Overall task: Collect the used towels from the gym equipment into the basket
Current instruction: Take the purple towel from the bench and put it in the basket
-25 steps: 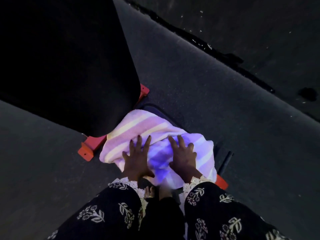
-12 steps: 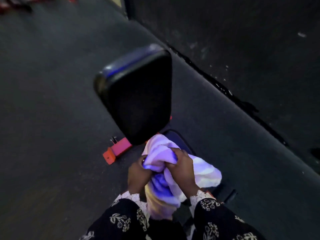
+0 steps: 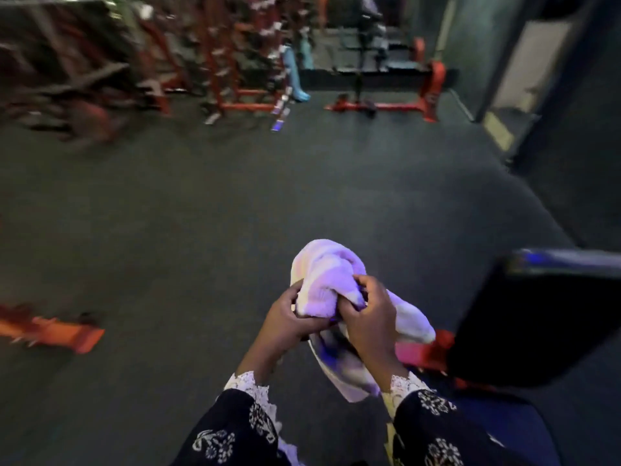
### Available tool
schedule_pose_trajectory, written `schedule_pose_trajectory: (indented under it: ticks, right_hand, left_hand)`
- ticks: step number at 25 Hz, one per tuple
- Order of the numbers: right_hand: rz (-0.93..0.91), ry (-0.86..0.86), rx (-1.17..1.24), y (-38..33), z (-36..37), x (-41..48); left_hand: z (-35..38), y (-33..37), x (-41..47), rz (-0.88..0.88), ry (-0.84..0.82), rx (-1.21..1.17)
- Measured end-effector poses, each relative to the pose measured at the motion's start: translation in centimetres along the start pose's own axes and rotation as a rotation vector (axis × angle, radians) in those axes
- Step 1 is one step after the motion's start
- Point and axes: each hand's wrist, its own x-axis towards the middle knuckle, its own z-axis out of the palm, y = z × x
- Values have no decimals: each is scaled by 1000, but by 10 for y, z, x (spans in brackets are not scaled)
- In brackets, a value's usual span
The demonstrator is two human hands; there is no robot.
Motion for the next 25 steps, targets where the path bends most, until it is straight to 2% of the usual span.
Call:
schedule_pose_trajectory:
  ticks: [1, 4, 8, 13, 16, 20, 25]
  right_hand:
    - [-34, -33, 2, -15, 20, -3]
    - [-150, -343, 52, -86, 142, -52]
    - [-375, -746, 147, -168, 279, -153]
    - [-611, -1185, 198, -231, 389, -271]
    - [-624, -1382, 192, -254, 448, -346]
    - [-678, -1524, 187, -277, 526, -443]
    - [-697, -1680, 278, -330, 634, -558]
  left_hand:
    - [-26, 4, -7, 2, 17, -22]
    - [-161, 0, -61, 25, 279, -57]
    - [-306, -34, -141, -68, 857, -161]
    - [-422, -81, -257, -117, 1335, -354]
    - [-473, -110, -328, -116, 1559, -446]
    - [-542, -147, -409, -136, 1800, -495]
    - [-669, -179, -493, -153, 1948, -379]
